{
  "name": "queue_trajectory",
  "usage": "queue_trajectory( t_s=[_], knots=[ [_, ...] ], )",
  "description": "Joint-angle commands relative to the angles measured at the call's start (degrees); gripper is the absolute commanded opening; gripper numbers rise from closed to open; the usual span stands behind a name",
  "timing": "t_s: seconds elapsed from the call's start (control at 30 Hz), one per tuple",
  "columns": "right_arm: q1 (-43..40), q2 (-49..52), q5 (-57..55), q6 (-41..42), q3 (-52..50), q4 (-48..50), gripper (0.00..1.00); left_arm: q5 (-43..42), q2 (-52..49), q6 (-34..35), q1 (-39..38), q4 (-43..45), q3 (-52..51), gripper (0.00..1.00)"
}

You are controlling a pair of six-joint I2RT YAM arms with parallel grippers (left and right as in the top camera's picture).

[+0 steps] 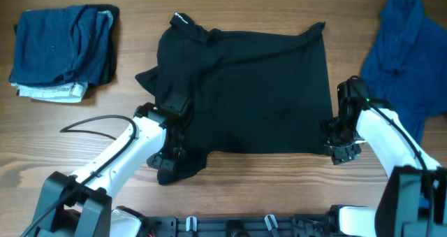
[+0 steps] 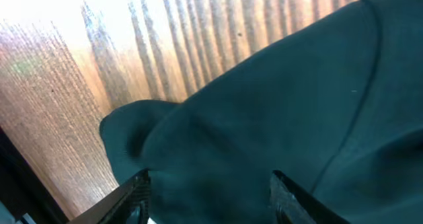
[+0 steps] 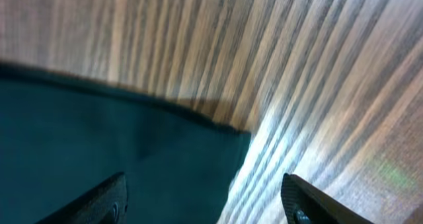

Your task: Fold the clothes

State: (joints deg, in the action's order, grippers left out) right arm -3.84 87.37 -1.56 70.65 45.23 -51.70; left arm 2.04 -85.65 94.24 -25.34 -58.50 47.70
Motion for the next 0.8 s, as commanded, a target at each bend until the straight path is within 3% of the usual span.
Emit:
queue_trajectory(
  t_s=[0.0, 0.03, 0.07, 0.13, 0.17, 0.27, 0.33, 0.4, 0.47, 0.53, 0.67, 0.77],
  knots=[
    [0.20, 3.39, -1.64, 1.29, -0.70, 0.90, 0.75, -0.94, 0.48, 4.46, -1.53, -0.17, -2.89, 0.57],
    [0.20, 4.04, -1.62, 1.27, -0.72, 1.33, 0.74, -0.94, 0.48, 6.19, -2.05, 0.07, -4.02, 0.57],
    [0.20, 4.76, -1.60, 1.31, -0.72, 1.62, 0.67, -0.94, 0.48, 7.06, -2.62, 1.22, -5.57, 0.58],
    [0.20, 5.95, -1.42, 1.31, -0.74, 2.14, 0.34, -0.94, 0.48, 6.99, -2.93, 3.96, -7.61, 0.59],
    [0.20, 6.23, -1.42, 1.29, -0.74, 2.40, 0.07, -0.92, 0.48, 6.99, -2.93, 5.46, -8.22, 0.59],
    [0.20, 6.25, -1.42, 1.25, -0.74, 2.60, 0.04, -0.07, 0.48, 6.49, -2.93, 8.39, -8.39, 0.54],
    [0.20, 6.23, -1.44, -0.35, -0.74, 2.36, 0.04, 3.04, 0.48, 6.47, -2.93, 8.37, -8.39, 0.38],
    [0.20, 6.23, -1.42, -1.53, -0.74, 2.19, 0.04, 3.23, 0.48, 6.47, -2.93, 8.39, -8.39, 0.38],
    [0.20, 6.23, -1.40, -1.53, -0.74, 1.92, 0.04, 3.19, 0.48, 5.03, -2.93, 8.59, -8.39, 0.32],
    [0.20, 6.23, -1.44, -1.73, -0.72, 1.97, 0.04, 2.91, 0.48, 5.03, -2.93, 8.81, -8.39, 0.04],
    [0.20, 6.21, -1.46, -4.70, -0.72, 1.84, 0.04, 2.73, 0.81, 4.76, -2.86, 8.52, -8.20, 0.04],
    [0.20, 5.62, -1.44, -4.66, -0.72, -1.46, 0.04, 4.20, 5.99, -0.61, -2.89, 5.25, -5.64, 0.04]
  ],
)
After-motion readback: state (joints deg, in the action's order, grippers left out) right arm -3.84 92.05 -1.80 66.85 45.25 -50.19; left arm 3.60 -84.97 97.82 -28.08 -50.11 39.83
